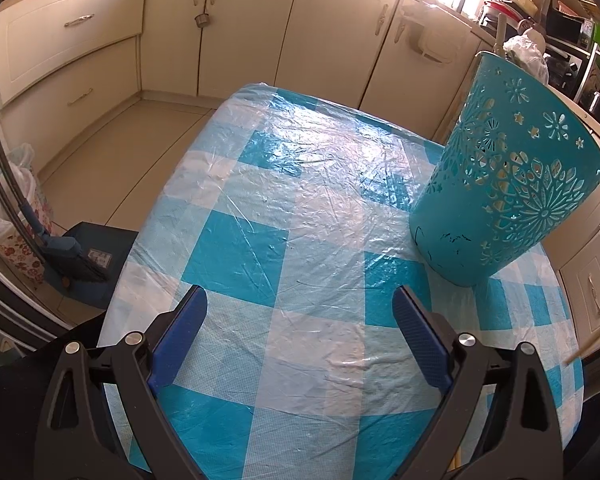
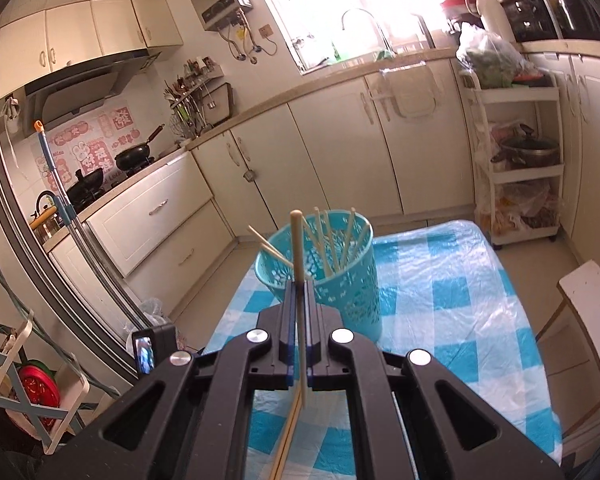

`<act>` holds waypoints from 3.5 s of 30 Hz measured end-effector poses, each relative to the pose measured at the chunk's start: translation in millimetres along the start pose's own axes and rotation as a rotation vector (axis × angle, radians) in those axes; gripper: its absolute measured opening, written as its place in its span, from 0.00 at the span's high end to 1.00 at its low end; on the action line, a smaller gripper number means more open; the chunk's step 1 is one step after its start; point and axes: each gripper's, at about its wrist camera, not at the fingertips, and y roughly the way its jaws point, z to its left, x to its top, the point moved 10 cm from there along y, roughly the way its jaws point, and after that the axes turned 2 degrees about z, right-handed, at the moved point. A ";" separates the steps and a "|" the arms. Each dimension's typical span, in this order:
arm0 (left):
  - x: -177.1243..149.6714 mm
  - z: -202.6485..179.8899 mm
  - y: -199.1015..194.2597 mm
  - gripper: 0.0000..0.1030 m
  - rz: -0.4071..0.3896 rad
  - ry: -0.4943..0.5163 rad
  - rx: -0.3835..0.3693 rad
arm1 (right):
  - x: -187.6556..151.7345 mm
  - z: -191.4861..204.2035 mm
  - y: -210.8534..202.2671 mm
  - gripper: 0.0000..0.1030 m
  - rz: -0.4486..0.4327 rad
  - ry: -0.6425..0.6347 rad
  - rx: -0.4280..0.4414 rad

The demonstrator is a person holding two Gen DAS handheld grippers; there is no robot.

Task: Organize utensils
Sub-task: 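Carry the wooden stick over the teal basket and open the right gripper, then return the right gripper to the sticks and close on one, then carry the stick over the teal basket and open the right gripper, then return the right gripper to the sticks and close on one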

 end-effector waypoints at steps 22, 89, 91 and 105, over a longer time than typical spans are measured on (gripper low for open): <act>-0.5 5.0 0.4 0.13 -0.001 -0.035 -0.023 | 84.4 1.9 64.7 0.96 -0.088 -0.091 -0.103; -0.5 9.8 -1.8 0.12 -0.014 -0.054 -0.002 | 25.4 16.7 12.5 0.66 -0.195 -0.089 -0.130; 0.0 9.7 -3.0 0.12 -0.021 -0.049 0.006 | -3.6 17.8 0.7 0.64 -0.166 -0.090 -0.133; 2.4 10.2 -9.4 0.10 -0.057 -0.038 0.026 | -160.4 5.7 61.6 0.68 0.296 -0.096 -0.151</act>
